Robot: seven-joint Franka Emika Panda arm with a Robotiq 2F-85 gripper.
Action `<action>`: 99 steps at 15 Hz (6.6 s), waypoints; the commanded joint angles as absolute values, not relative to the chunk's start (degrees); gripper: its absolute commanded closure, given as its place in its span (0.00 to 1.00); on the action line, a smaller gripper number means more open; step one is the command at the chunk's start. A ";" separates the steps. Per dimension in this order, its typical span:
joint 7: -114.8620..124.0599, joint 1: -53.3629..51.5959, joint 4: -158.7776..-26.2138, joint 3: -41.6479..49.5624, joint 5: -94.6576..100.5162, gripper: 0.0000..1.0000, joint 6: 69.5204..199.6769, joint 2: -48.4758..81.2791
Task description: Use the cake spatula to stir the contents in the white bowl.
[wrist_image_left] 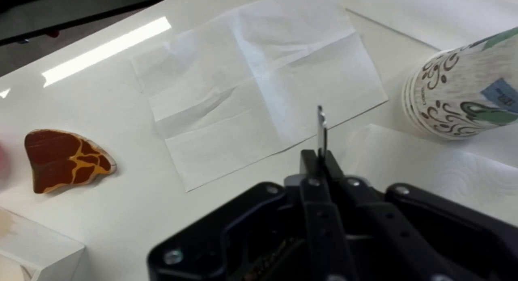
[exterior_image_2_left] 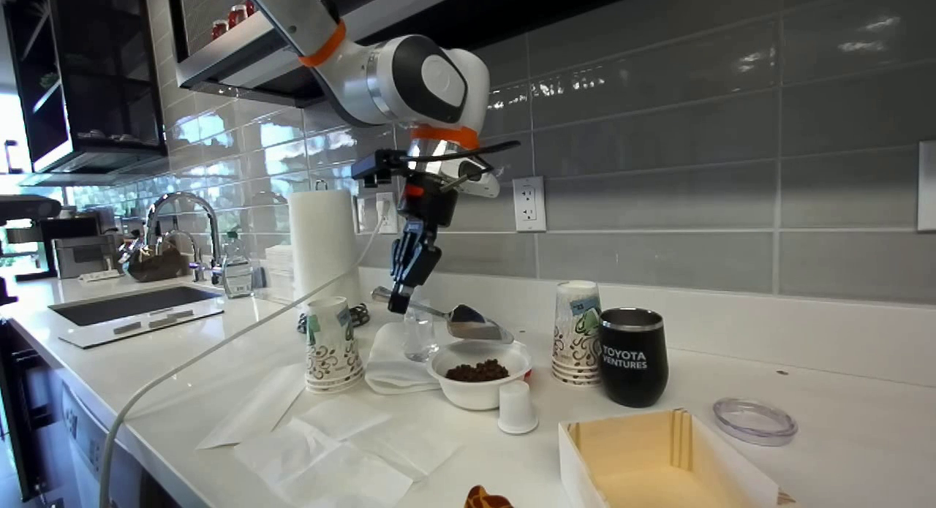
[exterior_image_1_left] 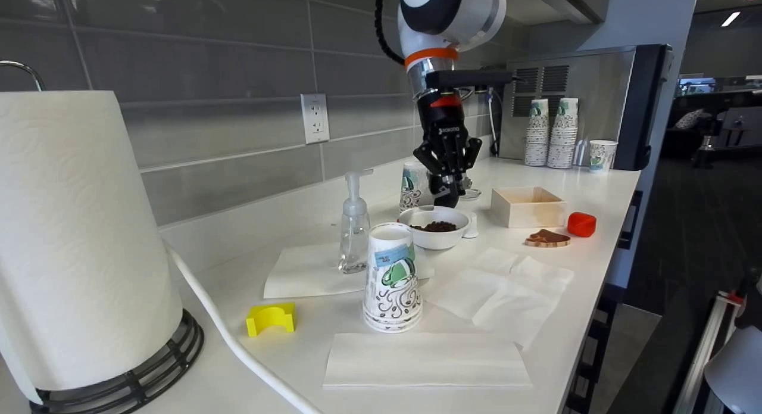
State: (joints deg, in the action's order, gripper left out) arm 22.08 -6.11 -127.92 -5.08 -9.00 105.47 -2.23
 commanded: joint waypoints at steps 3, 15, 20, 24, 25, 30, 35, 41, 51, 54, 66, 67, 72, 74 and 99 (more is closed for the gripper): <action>14.21 -2.84 -127.04 -2.00 -17.70 0.99 98.68 -1.46; 16.25 -1.93 -125.50 -1.27 -21.16 0.99 97.21 3.98; 12.15 -1.92 -125.03 -1.56 -25.11 0.99 97.39 4.91; 11.59 -2.14 -124.76 -1.79 -26.78 0.99 99.24 5.37; 11.69 -2.17 -124.83 -1.79 -26.86 0.99 100.00 5.28; 15.00 -2.27 -125.98 -1.51 -24.56 0.99 105.53 4.08; 20.82 -2.45 -127.30 -1.34 -20.78 0.99 106.35 2.99; 19.85 -2.26 -126.50 -1.63 -18.67 0.99 100.45 3.32; 9.20 -1.66 -125.96 -1.61 -27.59 0.99 98.79 3.72; 6.35 -1.46 -126.00 -1.47 -31.35 0.99 99.11 3.60; 15.31 -1.82 -128.69 -1.04 -25.85 0.99 107.23 1.13; 16.21 -1.83 -128.80 -1.05 -24.68 0.99 106.58 0.86; 17.85 -1.69 -128.92 -1.12 -20.78 0.99 101.86 -0.10; 16.10 -1.61 -128.40 -1.14 -20.76 0.99 98.61 -0.11; 8.29 -0.41 -124.76 0.05 -28.56 0.99 102.87 4.02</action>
